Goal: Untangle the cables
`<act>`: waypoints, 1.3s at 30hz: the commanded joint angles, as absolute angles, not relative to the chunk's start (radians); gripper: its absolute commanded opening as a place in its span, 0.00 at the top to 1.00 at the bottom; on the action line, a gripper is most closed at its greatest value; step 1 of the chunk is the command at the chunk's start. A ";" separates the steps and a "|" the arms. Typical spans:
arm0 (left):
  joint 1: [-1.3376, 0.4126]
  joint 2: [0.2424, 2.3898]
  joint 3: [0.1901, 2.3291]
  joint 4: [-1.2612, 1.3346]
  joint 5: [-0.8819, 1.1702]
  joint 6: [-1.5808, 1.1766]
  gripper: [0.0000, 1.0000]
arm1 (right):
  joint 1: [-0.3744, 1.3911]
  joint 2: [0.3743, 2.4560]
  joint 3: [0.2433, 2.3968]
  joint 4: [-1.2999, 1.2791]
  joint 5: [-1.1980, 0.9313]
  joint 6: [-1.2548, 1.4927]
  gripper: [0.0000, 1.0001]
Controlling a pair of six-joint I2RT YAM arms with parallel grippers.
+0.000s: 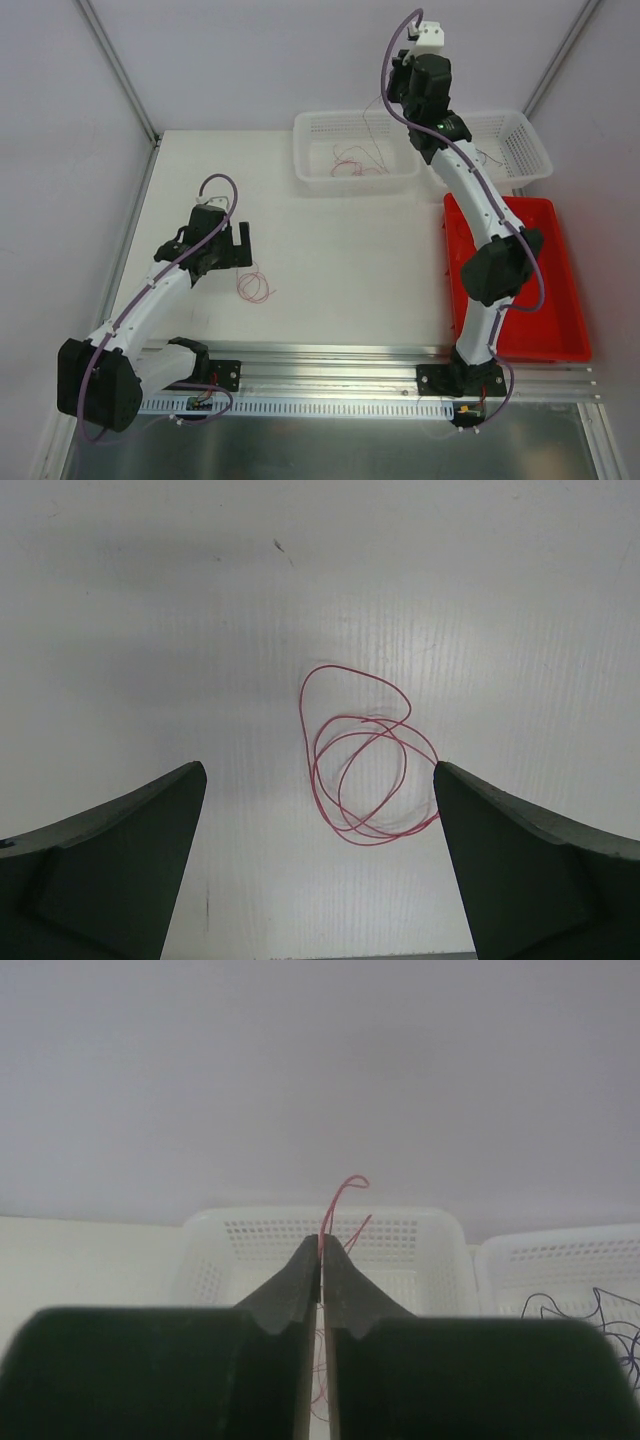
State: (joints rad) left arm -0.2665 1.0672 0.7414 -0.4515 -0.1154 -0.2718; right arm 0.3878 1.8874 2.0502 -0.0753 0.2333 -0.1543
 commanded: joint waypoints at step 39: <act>-0.276 1.345 0.860 -0.508 -0.044 -0.660 0.16 | 0.563 1.174 1.172 -0.541 -0.107 -0.009 0.11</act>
